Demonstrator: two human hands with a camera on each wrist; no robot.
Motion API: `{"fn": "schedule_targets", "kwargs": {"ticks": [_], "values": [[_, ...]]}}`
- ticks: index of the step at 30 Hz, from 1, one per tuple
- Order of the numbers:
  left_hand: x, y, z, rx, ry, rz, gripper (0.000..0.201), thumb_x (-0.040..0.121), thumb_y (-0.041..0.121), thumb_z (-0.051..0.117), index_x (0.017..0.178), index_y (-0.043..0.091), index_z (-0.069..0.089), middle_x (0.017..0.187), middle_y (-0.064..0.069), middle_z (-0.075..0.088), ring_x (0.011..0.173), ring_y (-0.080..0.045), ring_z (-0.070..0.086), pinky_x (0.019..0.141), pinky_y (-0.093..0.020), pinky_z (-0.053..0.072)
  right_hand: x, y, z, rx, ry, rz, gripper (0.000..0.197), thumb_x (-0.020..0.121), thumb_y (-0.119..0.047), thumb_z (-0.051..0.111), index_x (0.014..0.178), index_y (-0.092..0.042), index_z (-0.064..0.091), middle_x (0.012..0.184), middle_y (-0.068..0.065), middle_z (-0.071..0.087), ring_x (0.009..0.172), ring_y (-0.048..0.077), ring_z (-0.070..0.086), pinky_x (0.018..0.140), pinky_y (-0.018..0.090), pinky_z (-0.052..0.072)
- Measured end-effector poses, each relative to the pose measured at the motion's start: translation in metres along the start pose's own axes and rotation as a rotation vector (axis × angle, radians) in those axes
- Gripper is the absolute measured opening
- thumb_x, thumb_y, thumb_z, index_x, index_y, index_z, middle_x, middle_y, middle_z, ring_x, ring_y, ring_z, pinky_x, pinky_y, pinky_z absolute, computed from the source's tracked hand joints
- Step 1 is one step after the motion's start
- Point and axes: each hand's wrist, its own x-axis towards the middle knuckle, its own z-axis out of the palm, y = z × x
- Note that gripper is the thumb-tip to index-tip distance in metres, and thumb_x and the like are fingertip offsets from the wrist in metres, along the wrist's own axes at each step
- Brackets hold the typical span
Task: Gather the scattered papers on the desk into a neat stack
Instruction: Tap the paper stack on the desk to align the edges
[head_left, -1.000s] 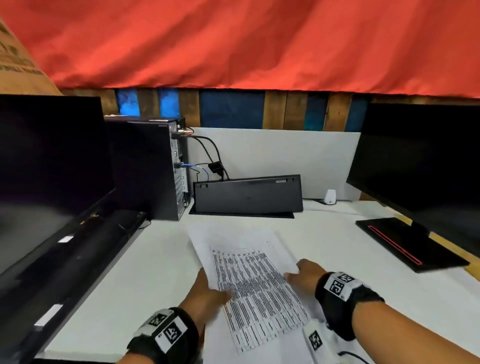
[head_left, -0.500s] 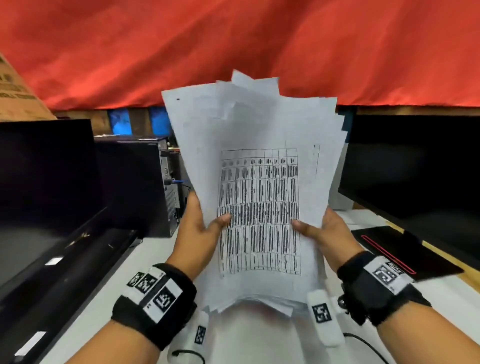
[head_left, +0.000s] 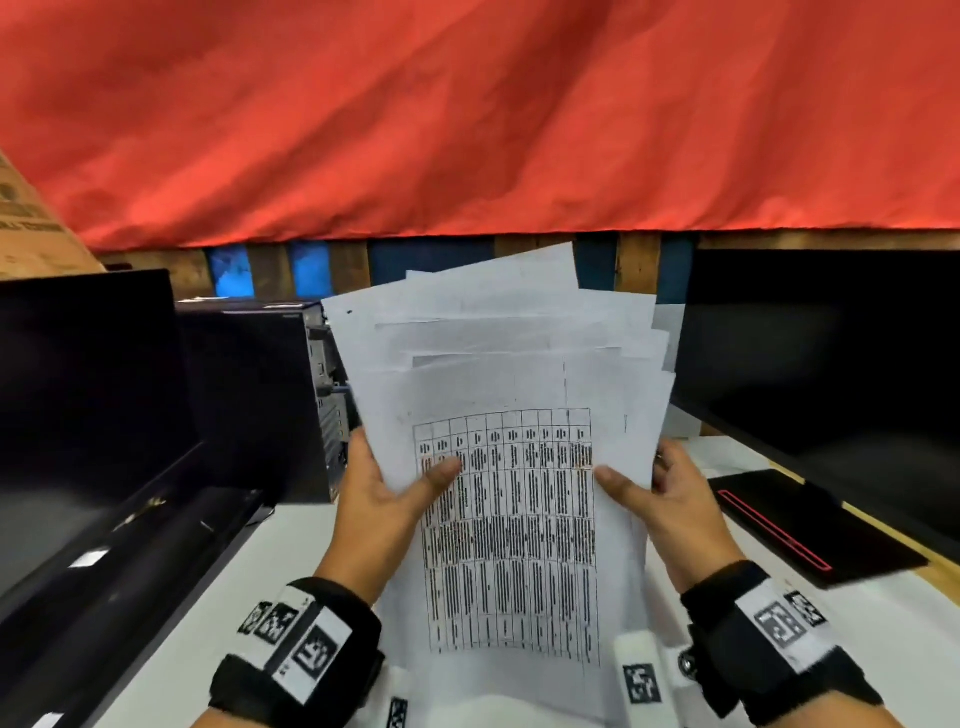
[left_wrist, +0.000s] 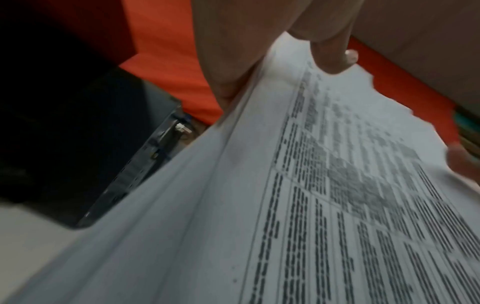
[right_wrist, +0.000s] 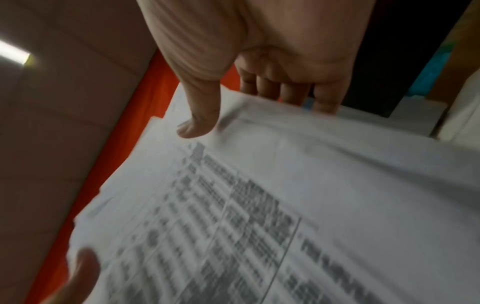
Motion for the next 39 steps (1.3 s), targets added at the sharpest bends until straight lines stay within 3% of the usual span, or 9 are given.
{"fn": "schedule_targets", "kwargs": {"ticks": [8, 14, 16, 20, 25, 28, 31, 35, 39], "values": [[0.003, 0.011, 0.000, 0.018, 0.081, 0.071, 0.061, 0.065, 0.026, 0.080, 0.117, 0.031, 0.047, 0.109, 0.013, 0.068, 0.101, 0.002, 0.067, 0.084, -0.016, 0.056, -0.009, -0.015, 0.004, 0.059, 0.035, -0.058, 0.038, 0.075, -0.001, 0.071, 0.108, -0.018, 0.059, 0.099, 0.001, 0.074, 0.089, 0.015, 0.073, 0.066, 0.020, 0.058], [0.001, 0.021, 0.018, 0.015, 0.145, 0.205, 0.057, 0.083, -0.008, 0.067, 0.120, 0.031, 0.048, 0.108, 0.016, 0.067, 0.100, 0.007, 0.065, 0.083, -0.006, 0.050, -0.009, -0.024, 0.027, -0.020, 0.075, -0.157, 0.042, 0.073, 0.004, 0.074, 0.098, -0.026, 0.061, 0.094, -0.004, 0.074, 0.086, 0.005, 0.071, 0.078, 0.019, 0.056], [0.010, 0.030, 0.014, 0.011, 0.161, 0.265, 0.058, 0.081, -0.008, 0.069, 0.114, 0.034, 0.047, 0.107, 0.016, 0.066, 0.100, 0.007, 0.065, 0.081, -0.006, 0.050, -0.003, -0.037, 0.028, -0.023, 0.112, -0.229, 0.042, 0.073, 0.002, 0.075, 0.104, -0.022, 0.061, 0.099, -0.003, 0.073, 0.090, 0.004, 0.071, 0.075, 0.013, 0.055], [0.018, 0.033, 0.006, 0.034, 0.155, 0.256, 0.060, 0.068, 0.019, 0.082, 0.112, 0.033, 0.043, 0.115, 0.010, 0.063, 0.104, -0.001, 0.065, 0.086, -0.019, 0.056, -0.002, -0.046, 0.030, -0.093, 0.164, -0.304, 0.069, 0.069, -0.005, 0.080, 0.128, -0.015, 0.046, 0.117, -0.001, 0.064, 0.106, 0.010, 0.064, 0.089, 0.026, 0.054], [0.025, 0.044, 0.012, 0.080, 0.184, 0.306, 0.080, 0.066, 0.023, 0.087, 0.127, 0.025, 0.035, 0.124, 0.008, 0.055, 0.112, -0.004, 0.061, 0.094, -0.026, 0.053, -0.005, -0.064, 0.040, -0.264, 0.270, -0.524, 0.107, 0.065, -0.002, 0.083, 0.147, -0.029, 0.019, 0.128, -0.028, 0.034, 0.115, -0.019, 0.043, 0.102, 0.012, 0.041], [0.031, 0.059, 0.023, 0.087, 0.158, 0.388, 0.080, 0.074, 0.010, 0.082, 0.135, 0.021, 0.031, 0.122, 0.015, 0.050, 0.110, 0.006, 0.057, 0.091, -0.013, 0.047, -0.002, -0.075, 0.044, -0.451, 0.293, -0.623, 0.102, 0.068, -0.013, 0.083, 0.144, -0.044, 0.023, 0.118, -0.015, 0.034, 0.104, -0.027, 0.036, 0.094, -0.005, 0.030], [0.038, 0.071, 0.028, 0.097, 0.142, 0.464, 0.081, 0.082, 0.019, 0.076, 0.146, 0.026, 0.026, 0.138, 0.008, 0.047, 0.124, 0.000, 0.051, 0.107, -0.022, 0.042, 0.002, -0.083, 0.045, -0.645, 0.273, -0.604, 0.074, 0.072, -0.034, 0.079, 0.134, -0.046, 0.042, 0.107, -0.006, 0.030, 0.089, -0.024, 0.036, 0.082, -0.007, 0.030], [0.043, 0.073, 0.029, 0.356, 0.071, 0.583, 0.052, 0.094, 0.020, 0.061, 0.141, 0.031, 0.042, 0.139, 0.028, 0.043, 0.135, -0.002, 0.040, 0.114, -0.017, 0.028, 0.004, -0.083, 0.042, -0.754, 0.341, -0.543, 0.054, 0.071, -0.043, 0.078, 0.118, -0.028, 0.056, 0.110, -0.006, 0.031, 0.091, -0.005, 0.036, 0.081, 0.009, 0.035], [0.046, 0.067, 0.027, 0.436, 0.110, 0.563, 0.008, 0.094, 0.024, 0.060, 0.098, 0.025, 0.067, 0.103, -0.004, 0.061, 0.100, -0.004, 0.055, 0.090, -0.007, 0.037, 0.001, -0.084, 0.043, -0.764, 0.369, -0.596, 0.066, 0.068, -0.042, 0.080, 0.123, -0.028, 0.048, 0.113, -0.006, 0.028, 0.089, -0.008, 0.032, 0.075, 0.008, 0.037]]}}
